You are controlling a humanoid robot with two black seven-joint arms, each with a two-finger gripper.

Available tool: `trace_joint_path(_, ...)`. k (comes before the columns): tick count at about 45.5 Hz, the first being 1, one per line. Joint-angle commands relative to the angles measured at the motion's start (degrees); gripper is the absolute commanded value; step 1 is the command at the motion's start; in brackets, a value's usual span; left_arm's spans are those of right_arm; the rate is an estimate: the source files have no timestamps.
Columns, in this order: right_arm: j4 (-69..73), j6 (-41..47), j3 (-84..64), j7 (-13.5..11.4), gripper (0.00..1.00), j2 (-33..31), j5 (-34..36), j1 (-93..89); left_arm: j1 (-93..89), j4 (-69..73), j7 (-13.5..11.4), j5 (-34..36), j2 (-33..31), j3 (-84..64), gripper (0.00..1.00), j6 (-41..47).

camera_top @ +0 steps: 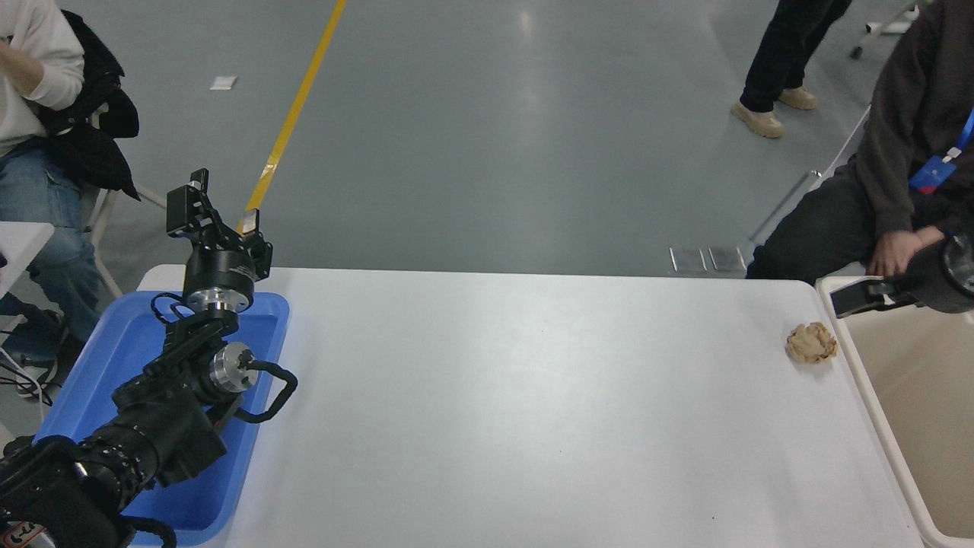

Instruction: Pick up foil plate and place in dustbin

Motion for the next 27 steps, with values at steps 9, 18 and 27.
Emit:
trace_joint_path(9,4.56,13.26,0.19,-0.12,1.0,15.67,19.23,10.8,-0.01,0.01,0.0,-0.06,0.01,0.0,1.0,0.0)
trace_joint_path(18,4.39,13.26,0.02,-0.12,1.0,19.98,22.22,12.74,-0.01,0.01,-0.09,-0.06,0.01,0.0,1.0,0.0)
trace_joint_path(27,4.39,13.26,-0.77,-0.03,1.0,20.16,22.22,13.0,-0.01,0.01,-0.09,-0.06,0.01,0.0,1.0,0.0)
